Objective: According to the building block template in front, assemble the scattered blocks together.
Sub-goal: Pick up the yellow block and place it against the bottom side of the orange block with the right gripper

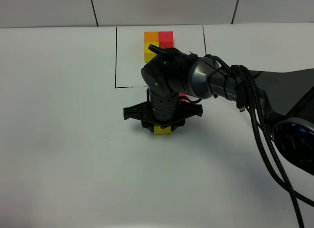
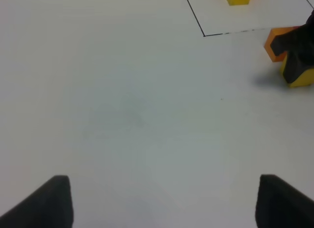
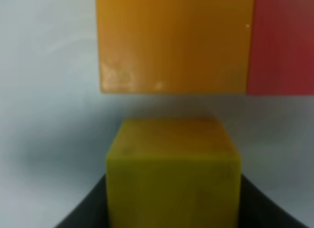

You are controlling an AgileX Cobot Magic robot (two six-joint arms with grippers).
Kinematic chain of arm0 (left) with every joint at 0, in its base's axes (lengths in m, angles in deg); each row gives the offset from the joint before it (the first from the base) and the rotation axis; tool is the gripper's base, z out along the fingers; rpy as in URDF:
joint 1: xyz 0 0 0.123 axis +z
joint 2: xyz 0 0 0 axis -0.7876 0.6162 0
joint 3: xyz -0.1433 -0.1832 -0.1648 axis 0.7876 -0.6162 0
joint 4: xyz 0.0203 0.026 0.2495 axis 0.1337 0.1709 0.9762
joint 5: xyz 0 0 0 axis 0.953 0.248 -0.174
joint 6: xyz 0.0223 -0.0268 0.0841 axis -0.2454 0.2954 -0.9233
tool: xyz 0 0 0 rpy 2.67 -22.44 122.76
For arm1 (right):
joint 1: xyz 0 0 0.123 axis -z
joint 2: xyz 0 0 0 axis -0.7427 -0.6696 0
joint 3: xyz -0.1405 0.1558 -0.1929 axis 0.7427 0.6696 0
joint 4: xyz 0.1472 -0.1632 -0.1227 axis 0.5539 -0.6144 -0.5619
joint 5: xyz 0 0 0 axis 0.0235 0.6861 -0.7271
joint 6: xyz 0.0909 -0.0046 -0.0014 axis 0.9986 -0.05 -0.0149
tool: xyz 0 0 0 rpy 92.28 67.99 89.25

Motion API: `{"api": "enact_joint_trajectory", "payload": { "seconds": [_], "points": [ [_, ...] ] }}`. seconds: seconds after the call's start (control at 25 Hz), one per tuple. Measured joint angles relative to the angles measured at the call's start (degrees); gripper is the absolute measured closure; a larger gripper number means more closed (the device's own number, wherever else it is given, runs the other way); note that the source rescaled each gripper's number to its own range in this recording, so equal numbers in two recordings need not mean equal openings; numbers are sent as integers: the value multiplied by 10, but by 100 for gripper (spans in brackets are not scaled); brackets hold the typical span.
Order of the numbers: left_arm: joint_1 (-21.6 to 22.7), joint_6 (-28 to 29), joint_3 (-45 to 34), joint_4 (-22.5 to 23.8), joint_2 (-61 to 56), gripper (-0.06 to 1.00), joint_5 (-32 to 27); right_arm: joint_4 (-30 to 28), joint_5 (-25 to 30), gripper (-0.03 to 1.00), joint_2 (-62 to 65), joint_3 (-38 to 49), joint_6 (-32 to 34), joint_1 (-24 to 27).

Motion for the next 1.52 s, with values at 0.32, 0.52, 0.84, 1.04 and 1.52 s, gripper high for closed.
{"api": "enact_joint_trajectory", "payload": {
  "seconds": [0.32,0.52,0.84,1.04,1.52],
  "points": [
    [0,0,0,0,0,24,0,1,-12,95,-7,-3,0,6],
    [0,0,0,0,0,24,0,-6,-24,95,-11,-4,1,10],
    [0,0,0,0,0,24,0,-26,-35,95,-13,-4,6,11],
    [0,0,0,0,0,24,0,-27,-36,95,-15,-4,9,11],
    [0,0,0,0,0,24,0,-29,-37,95,-15,-4,17,11]
  ]
}}
